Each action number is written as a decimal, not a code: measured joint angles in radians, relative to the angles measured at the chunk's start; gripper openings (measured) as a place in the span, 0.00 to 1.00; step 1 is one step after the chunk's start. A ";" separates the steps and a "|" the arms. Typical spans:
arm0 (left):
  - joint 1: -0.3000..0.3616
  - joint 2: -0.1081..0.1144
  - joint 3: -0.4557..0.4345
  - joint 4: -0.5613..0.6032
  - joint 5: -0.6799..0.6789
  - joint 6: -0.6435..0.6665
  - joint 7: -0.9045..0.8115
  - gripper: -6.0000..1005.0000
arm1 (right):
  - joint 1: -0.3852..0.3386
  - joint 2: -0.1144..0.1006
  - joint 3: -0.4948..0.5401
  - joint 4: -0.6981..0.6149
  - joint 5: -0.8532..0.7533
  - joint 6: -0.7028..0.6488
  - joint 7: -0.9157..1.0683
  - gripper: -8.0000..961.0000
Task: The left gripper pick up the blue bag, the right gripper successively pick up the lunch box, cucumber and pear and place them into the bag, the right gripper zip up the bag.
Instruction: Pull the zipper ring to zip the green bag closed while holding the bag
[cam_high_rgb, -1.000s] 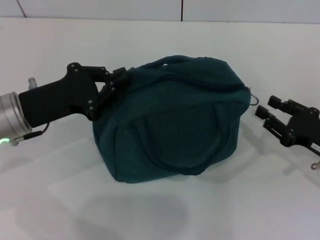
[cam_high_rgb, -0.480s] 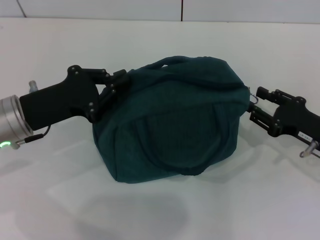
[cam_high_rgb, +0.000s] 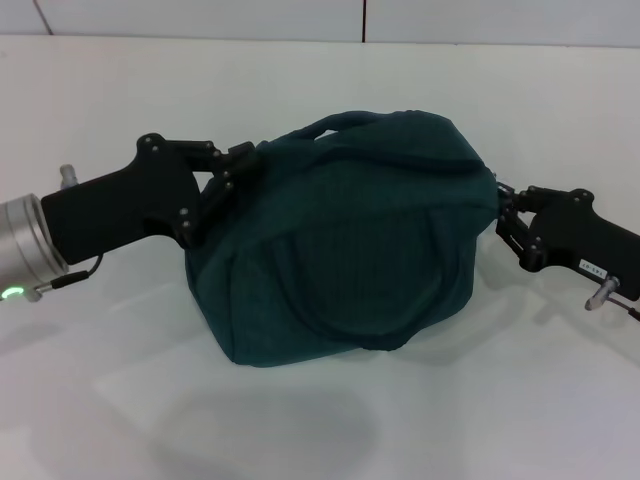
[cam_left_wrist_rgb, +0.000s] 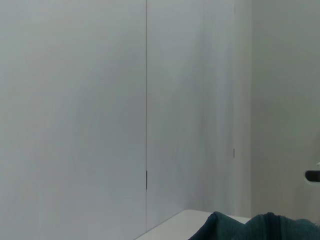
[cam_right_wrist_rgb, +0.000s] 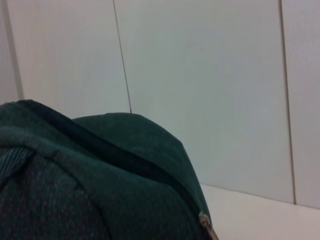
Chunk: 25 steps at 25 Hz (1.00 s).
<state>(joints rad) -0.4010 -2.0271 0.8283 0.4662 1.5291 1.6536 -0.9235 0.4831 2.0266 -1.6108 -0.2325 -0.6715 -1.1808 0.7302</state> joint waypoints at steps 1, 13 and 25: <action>0.000 -0.001 0.000 0.000 0.000 0.000 0.004 0.06 | 0.000 0.000 0.000 0.000 0.001 -0.001 0.000 0.38; 0.001 -0.003 0.000 -0.001 0.000 0.000 0.014 0.07 | -0.004 0.001 0.000 -0.002 0.007 -0.003 -0.003 0.03; 0.002 -0.004 0.000 -0.001 0.001 -0.001 0.014 0.09 | -0.015 0.001 0.003 0.008 0.010 0.045 -0.003 0.03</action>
<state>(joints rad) -0.3993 -2.0311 0.8283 0.4647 1.5304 1.6525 -0.9096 0.4678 2.0279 -1.6082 -0.2247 -0.6616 -1.1356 0.7271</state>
